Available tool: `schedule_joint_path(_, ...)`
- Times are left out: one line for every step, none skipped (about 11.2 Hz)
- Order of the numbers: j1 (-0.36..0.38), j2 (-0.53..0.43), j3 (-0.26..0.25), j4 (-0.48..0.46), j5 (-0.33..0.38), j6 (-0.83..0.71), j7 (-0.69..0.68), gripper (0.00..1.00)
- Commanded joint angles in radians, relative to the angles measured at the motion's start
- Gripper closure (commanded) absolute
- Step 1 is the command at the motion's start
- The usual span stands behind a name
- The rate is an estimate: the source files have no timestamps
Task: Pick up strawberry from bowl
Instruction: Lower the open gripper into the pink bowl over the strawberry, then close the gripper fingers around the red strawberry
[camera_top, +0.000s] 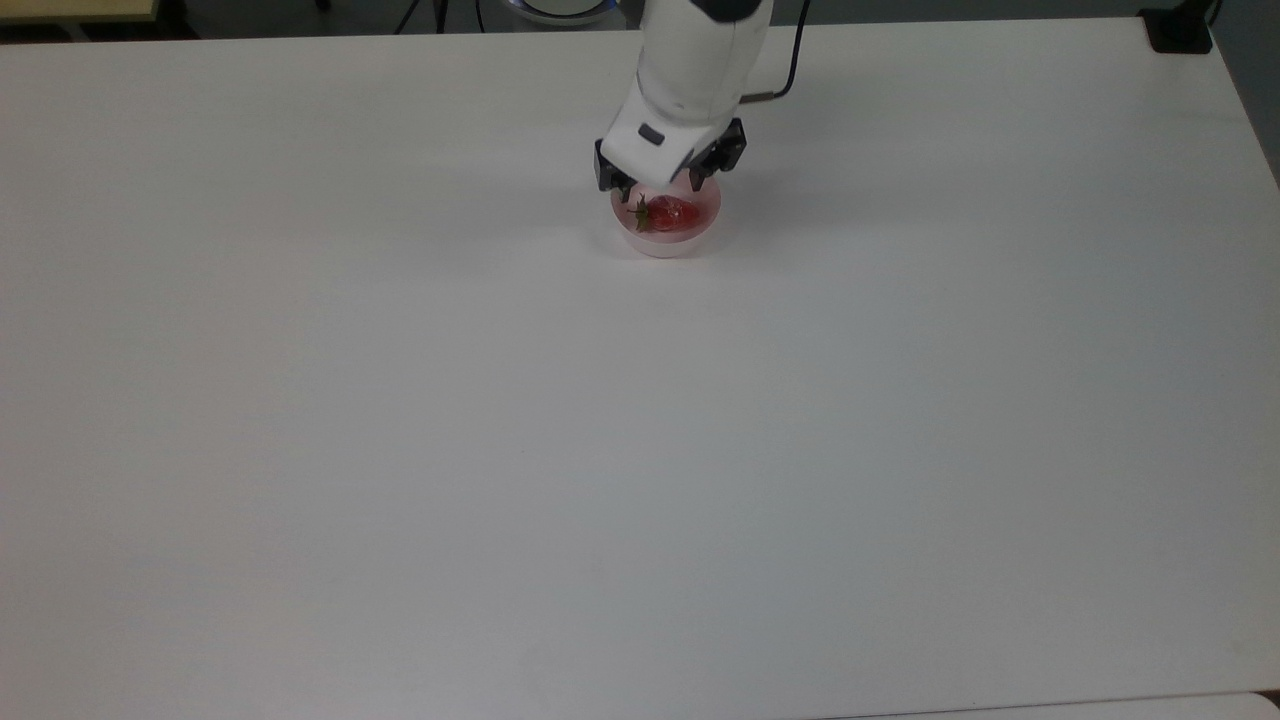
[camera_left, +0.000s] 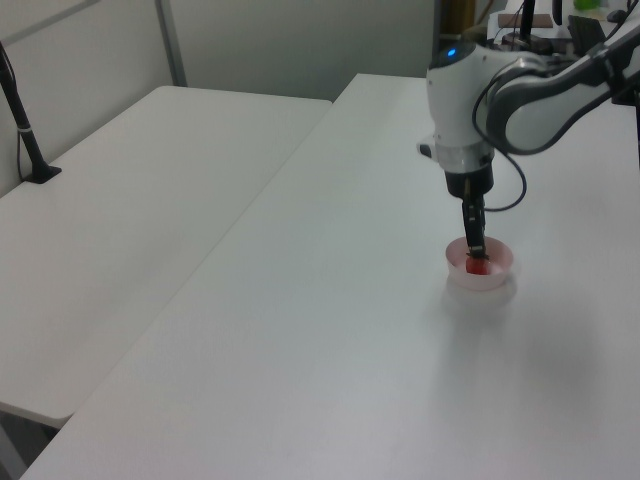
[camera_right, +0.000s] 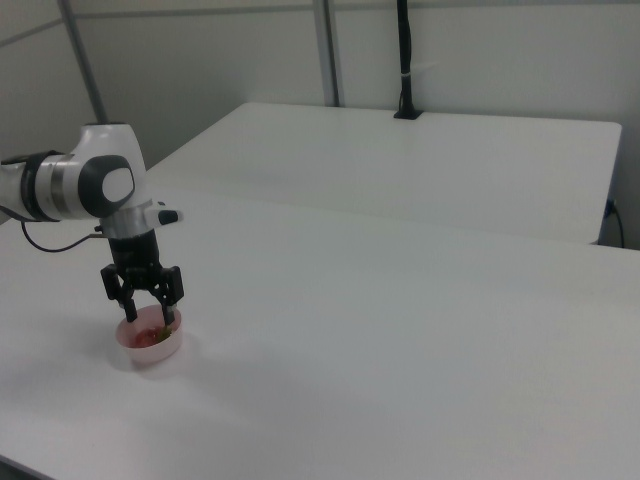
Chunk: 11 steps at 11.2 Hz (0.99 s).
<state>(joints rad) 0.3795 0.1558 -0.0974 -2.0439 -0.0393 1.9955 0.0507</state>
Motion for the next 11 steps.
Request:
schedule_joint_path(0.022, 0.022, 0.001, -0.028, -0.031, 0.046, 0.026, 0.21)
schedule_joint_path(0.033, 0.033, -0.001, -0.048, -0.033, 0.083, 0.026, 0.21)
schedule_joint_path(0.036, 0.053, 0.001, -0.051, -0.033, 0.107, 0.027, 0.21)
schedule_joint_path(0.036, 0.068, -0.001, -0.052, -0.036, 0.112, 0.031, 0.24)
schedule_joint_path(0.038, 0.073, 0.001, -0.052, -0.048, 0.114, 0.035, 0.28)
schedule_joint_path(0.038, 0.073, 0.001, -0.050, -0.051, 0.114, 0.034, 0.36)
schedule_joint_path(0.036, 0.073, 0.001, -0.052, -0.051, 0.117, 0.034, 0.49)
schedule_joint_path(0.036, 0.071, 0.001, -0.052, -0.051, 0.118, 0.032, 0.61)
schedule_joint_path(0.035, 0.067, 0.001, -0.050, -0.051, 0.118, 0.032, 0.69)
schedule_joint_path(0.032, 0.059, 0.001, -0.047, -0.050, 0.114, 0.032, 0.70)
schedule_joint_path(0.030, 0.045, 0.001, -0.044, -0.044, 0.106, 0.032, 0.70)
